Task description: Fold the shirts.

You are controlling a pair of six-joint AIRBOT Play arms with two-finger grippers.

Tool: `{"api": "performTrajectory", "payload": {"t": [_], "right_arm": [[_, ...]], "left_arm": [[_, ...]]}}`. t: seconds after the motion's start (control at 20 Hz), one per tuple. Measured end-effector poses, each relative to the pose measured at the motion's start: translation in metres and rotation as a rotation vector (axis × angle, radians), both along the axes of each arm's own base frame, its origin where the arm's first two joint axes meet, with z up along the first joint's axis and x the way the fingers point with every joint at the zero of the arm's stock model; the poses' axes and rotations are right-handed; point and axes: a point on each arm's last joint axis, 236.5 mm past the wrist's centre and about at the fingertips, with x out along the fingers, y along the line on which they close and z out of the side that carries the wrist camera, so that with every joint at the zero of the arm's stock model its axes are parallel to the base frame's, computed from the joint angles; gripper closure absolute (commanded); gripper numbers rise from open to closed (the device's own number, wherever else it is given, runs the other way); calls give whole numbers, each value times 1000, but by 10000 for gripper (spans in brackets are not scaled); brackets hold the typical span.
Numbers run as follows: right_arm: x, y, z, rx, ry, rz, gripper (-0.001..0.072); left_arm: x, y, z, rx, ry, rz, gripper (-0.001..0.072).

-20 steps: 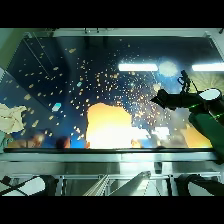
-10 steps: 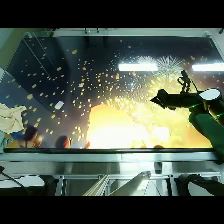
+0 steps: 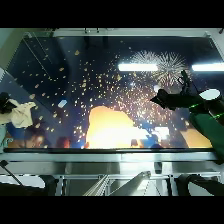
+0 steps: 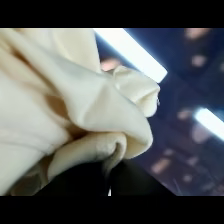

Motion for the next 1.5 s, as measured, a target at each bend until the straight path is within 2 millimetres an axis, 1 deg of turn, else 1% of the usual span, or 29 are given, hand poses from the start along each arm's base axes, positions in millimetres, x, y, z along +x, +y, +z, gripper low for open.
{"api": "performTrajectory", "payload": {"t": [0.1, 0.2, 0.3, 0.4, 0.5, 0.6, 0.65, 0.7, 0.75, 0.8, 0.85, 0.95, 1.0, 1.05, 1.1, 1.15, 1.2, 1.3, 1.35, 1.4, 1.45, 1.5], "right_arm": [[0, 4, 5, 36, 7, -5, 693], [1, 7, 9, 66, 7, -17, 693], [1, 10, 14, 92, 9, -19, 693], [-4, 11, 20, 120, 21, -6, 693], [-9, 6, 27, 143, 25, 1, 693], [-13, -5, 39, 160, 10, 7, 693], [-14, -13, 45, 161, -4, -2, 693], [-15, -20, 51, 164, -14, -10, 693], [-16, -29, 56, 163, -25, -17, 693], [-19, -35, 59, 161, -29, -21, 693], [-22, -41, 61, 153, -30, -20, 693], [-28, -47, 58, 128, -19, -5, 691], [-31, -48, 55, 115, -11, 6, 685], [-34, -48, 51, 102, -4, 20, 597], [-36, -46, 48, 90, 2, 38, 311], [-39, -43, 45, 82, 7, 58, 164], [-41, -38, 42, 75, 12, 78, 165], [-44, -25, 35, 64, 21, 127, 165], [-44, -20, 31, 56, 22, 142, 166], [-44, -14, 28, 50, 21, 156, 182], [-43, -8, 22, 42, 28, 165, 224], [-41, -3, 14, 41, 45, 167, 226]], "left_arm": [[17, -51, 17, -55, -38, -110, 692], [29, -113, 37, -97, -68, -248, 691], [35, -181, 57, -121, -95, -409, 691], [34, -246, 81, -142, -122, -572, 690], [26, -313, 113, -170, -168, -736, 690], [15, -364, 145, -188, -220, -862, 689], [11, -382, 158, -194, -241, -901, 689], [6, -395, 166, -196, -253, -929, 689], [2, -404, 169, -203, -251, -944, 689], [-2, -410, 169, -212, -242, -954, 687], [-6, -412, 163, -221, -223, -957, 686], [-14, -416, 141, -241, -167, -965, 683], [-18, -418, 124, -253, -135, -972, 596], [-22, -420, 109, -265, -106, -981, 326], [-27, -422, 92, -277, -70, -987, 26], [-32, -422, 77, -287, -37, -989, -13], [-36, -422, 63, -296, -5, -990, -13], [-41, -415, 43, -316, 52, -984, -13], [-44, -408, 36, -330, 84, -979, -13], [-47, -399, 32, -343, 114, -968, -13], [-49, -388, 30, -350, 140, -956, -13], [-50, -376, 28, -354, 164, -941, -13]]}}
